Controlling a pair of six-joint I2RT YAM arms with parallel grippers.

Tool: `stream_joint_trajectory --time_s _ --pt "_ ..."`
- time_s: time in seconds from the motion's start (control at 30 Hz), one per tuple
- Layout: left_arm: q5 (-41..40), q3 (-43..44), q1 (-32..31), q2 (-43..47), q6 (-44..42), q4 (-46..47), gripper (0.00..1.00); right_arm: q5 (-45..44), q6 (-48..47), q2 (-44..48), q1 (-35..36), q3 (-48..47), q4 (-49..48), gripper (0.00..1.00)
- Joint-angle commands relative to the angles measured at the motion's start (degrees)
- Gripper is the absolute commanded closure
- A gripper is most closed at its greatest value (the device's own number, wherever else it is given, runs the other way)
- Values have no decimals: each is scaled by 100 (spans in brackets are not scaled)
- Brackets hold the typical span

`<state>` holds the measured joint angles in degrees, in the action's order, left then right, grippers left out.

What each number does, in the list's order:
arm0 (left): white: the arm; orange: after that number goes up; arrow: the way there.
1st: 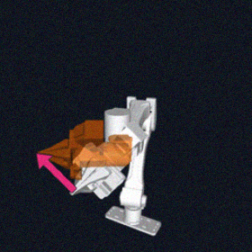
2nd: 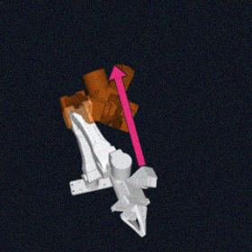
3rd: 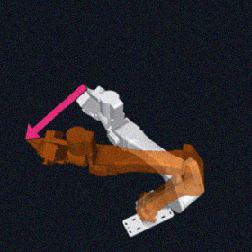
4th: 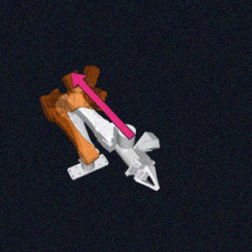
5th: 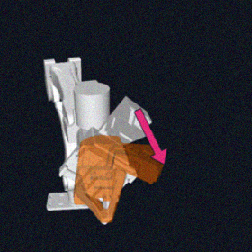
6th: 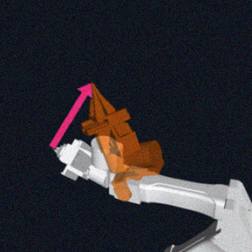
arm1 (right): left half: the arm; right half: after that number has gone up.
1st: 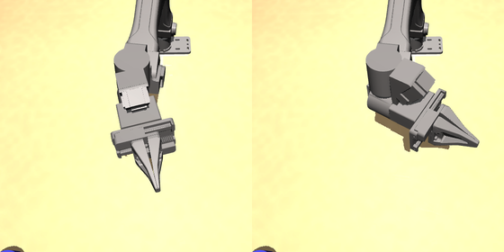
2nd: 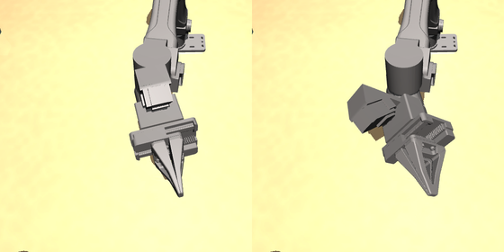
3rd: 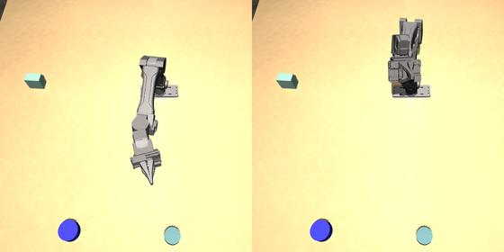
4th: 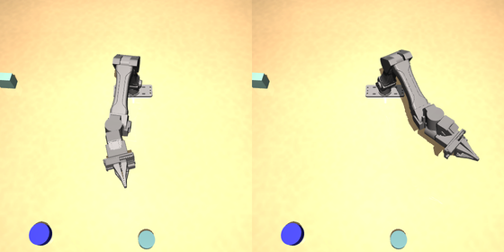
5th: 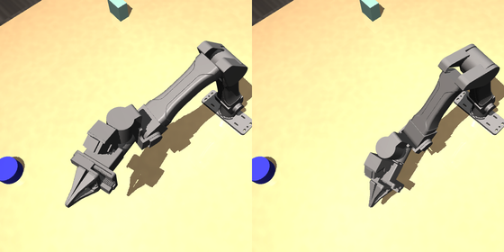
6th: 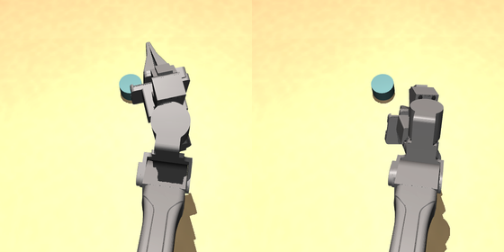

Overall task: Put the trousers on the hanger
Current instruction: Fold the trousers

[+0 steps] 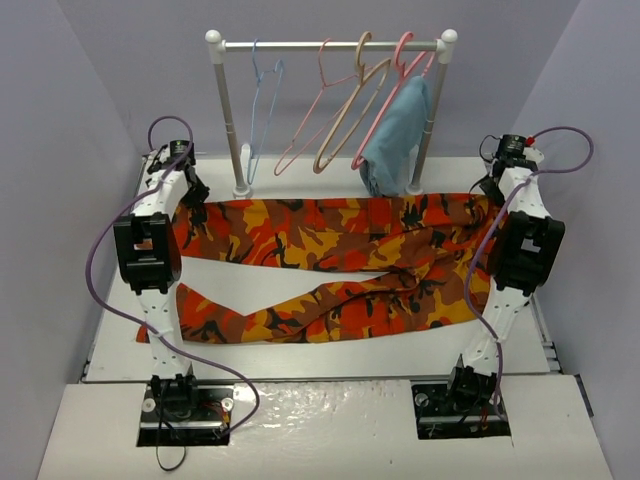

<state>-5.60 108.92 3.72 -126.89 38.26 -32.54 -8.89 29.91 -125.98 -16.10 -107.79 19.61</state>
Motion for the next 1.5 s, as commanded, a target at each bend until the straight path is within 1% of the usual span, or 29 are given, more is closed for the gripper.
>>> stream_joint_trajectory --time_s 0.0,0.03,0.07,0.17,0.23,0.27,0.37,0.43,0.5,0.57,0.63,0.7,0.73,0.77,0.93,1.07,1.23,1.4,1.47 --pt "-334 275 101 637 -494 667 53 -125 -382 479 -215 -334 -439 68" --pt "-321 152 95 825 -547 707 49 -40 -396 634 -202 -257 -433 58" --pt "-312 32 80 969 -602 753 44 -25 -411 760 -187 -243 -432 52" --pt "-351 -709 -90 1740 -726 891 29 75 -432 1351 17 356 -431 32" --pt "-300 -1323 -208 2465 -720 841 28 89 -361 1772 182 812 -431 30" --pt "-333 -1735 -261 2635 -707 781 27 89 -315 2025 242 979 -431 30" --pt "-293 -2874 -587 3501 -581 639 27 182 -51 2664 612 1933 -429 30" --pt "-194 -3495 -653 4054 -399 506 27 309 118 3021 841 2523 -444 29" --pt "-160 -4379 -656 4650 -305 341 27 279 118 3304 1158 3040 -470 27" --pt "-192 -5036 -662 5082 -213 196 27 318 112 3643 1482 3659 -539 23" --pt "-213 -5405 -662 5292 -143 101 26 519 112 3895 1677 4130 -651 21" --pt "-224 -5655 -662 5344 -37 37 26 633 92 4214 2039 4745 -727 21" --pt "-229 -5708 -662 5304 8 38 26 633 75 4318 2089 4811 -756 21" --pt "-223 -5758 -662 5210 58 45 26 627 25 4444 2314 5098 -793 21" --pt "-396 -5820 -626 4735 181 58 29 741 0 4781 2631 5660 -903 21" --pt "-588 -5767 -511 4327 165 188 34 784 13 4961 2656 5901 -1046 21" --pt "-556 -5733 -411 3865 232 334 39 826 -99 5090 2648 5955 -1041 21" --pt "-616 -5897 -407 3698 320 426 45 836 -141 5170 2648 5995 -1047 21" --pt "-693 -6022 -407 3713 346 448 54 829 -158 5163 2648 6005 -1047 21"
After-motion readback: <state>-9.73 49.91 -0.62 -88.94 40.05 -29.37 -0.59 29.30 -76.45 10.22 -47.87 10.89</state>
